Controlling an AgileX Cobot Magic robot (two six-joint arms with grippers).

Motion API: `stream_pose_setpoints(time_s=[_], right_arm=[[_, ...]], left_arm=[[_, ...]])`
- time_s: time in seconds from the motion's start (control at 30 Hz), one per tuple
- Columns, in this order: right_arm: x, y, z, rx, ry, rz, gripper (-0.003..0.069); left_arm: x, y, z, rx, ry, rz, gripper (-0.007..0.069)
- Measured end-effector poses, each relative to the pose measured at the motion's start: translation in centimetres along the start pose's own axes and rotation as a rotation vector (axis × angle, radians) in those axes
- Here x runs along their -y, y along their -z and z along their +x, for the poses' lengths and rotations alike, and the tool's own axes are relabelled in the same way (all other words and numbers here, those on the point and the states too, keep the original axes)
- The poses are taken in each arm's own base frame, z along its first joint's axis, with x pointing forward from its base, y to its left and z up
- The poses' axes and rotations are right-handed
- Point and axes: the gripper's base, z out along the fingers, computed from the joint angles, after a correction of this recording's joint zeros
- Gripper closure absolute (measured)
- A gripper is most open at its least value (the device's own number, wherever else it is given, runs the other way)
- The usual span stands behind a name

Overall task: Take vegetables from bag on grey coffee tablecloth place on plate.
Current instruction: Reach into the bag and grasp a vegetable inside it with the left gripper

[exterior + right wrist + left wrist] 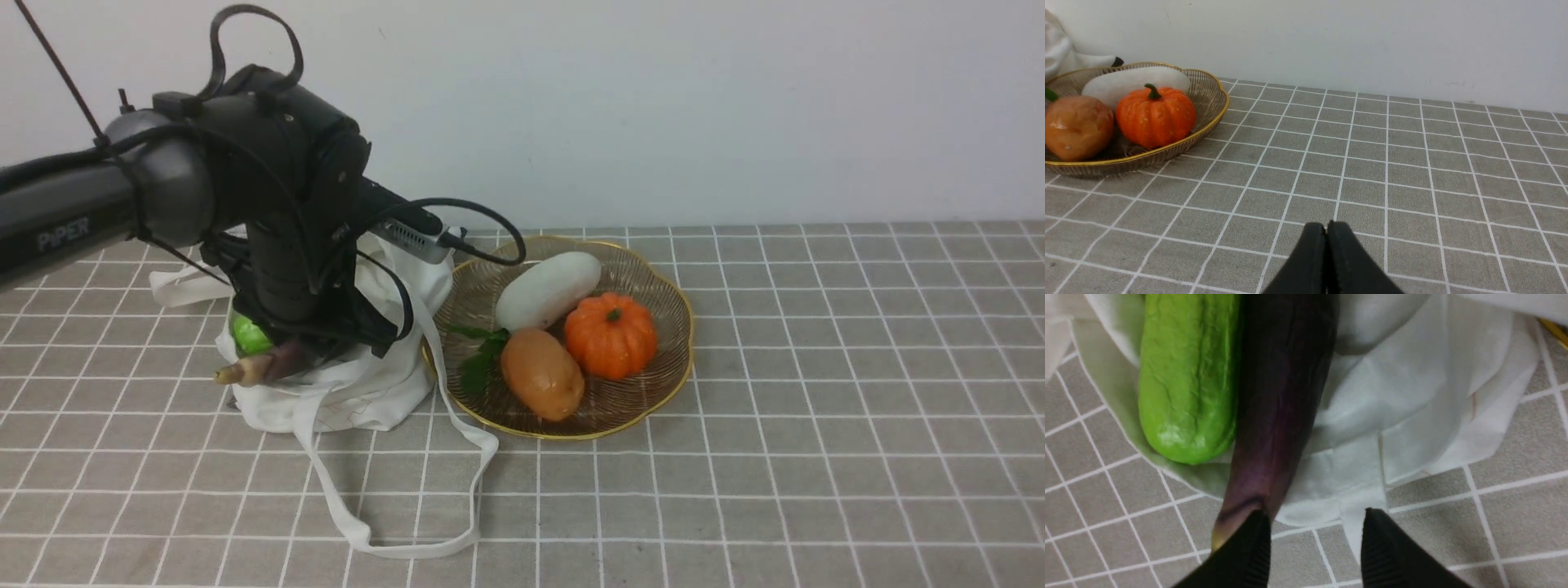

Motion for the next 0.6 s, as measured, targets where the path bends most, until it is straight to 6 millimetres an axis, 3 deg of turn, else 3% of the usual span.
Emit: stream_pose_setpoints(time_s=[0.2,0.6], right_arm=[[0.0,0.0,0.0,0.000,0.000,0.000,0.0673],[0.0,0.0,0.0,0.000,0.000,0.000,0.0673]], left_arm=[[0.2,-2.3,-0.8,0.017,-0.020,-0.056,0.0271],[1.0,-5.7,-2.0,0.076,-0.015,-0.084,0.0297]])
